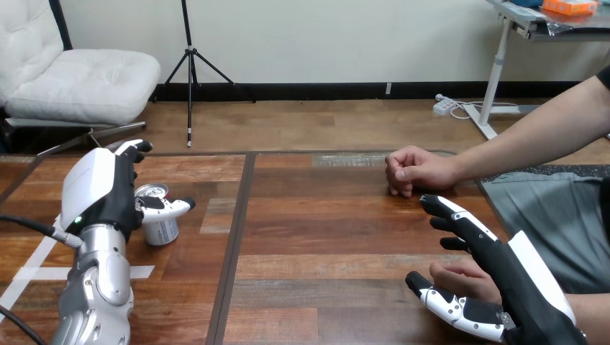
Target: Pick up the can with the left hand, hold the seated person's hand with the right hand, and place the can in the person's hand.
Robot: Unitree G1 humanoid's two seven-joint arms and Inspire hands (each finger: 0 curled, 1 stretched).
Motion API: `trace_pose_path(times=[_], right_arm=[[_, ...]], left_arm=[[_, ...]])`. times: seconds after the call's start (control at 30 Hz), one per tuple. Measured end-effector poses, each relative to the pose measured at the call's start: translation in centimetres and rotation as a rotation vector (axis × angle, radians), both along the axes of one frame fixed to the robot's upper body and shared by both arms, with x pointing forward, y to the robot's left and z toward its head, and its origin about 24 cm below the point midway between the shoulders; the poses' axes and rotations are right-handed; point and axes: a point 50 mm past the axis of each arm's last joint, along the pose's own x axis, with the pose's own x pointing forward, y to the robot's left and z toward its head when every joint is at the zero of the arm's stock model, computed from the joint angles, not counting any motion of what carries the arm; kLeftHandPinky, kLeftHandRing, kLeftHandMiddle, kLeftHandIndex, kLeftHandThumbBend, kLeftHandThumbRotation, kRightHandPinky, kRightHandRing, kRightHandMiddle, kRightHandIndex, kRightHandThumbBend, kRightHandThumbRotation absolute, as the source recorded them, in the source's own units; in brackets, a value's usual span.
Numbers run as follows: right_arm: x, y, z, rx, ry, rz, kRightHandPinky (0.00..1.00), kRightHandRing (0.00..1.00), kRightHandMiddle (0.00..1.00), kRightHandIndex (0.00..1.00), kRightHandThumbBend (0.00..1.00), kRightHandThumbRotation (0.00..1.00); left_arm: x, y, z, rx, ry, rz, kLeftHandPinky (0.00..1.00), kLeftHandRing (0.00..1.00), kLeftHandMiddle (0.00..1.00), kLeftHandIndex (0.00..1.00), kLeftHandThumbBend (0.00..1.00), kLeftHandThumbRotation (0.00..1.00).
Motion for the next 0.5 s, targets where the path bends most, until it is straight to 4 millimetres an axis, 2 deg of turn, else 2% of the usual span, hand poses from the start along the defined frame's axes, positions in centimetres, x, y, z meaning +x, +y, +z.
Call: trace_pose_path(times=[0.5], right_arm=[[0.00, 0.01, -0.01, -0.005, 0.000, 0.000, 0.83, 0.89, 0.92, 0.90, 0.42, 0.09]], left_arm=[[0.13, -0.13, -0.03, 0.001, 0.017, -0.016, 0.67, 0.80, 0.84, 0.83, 0.80, 0.20]])
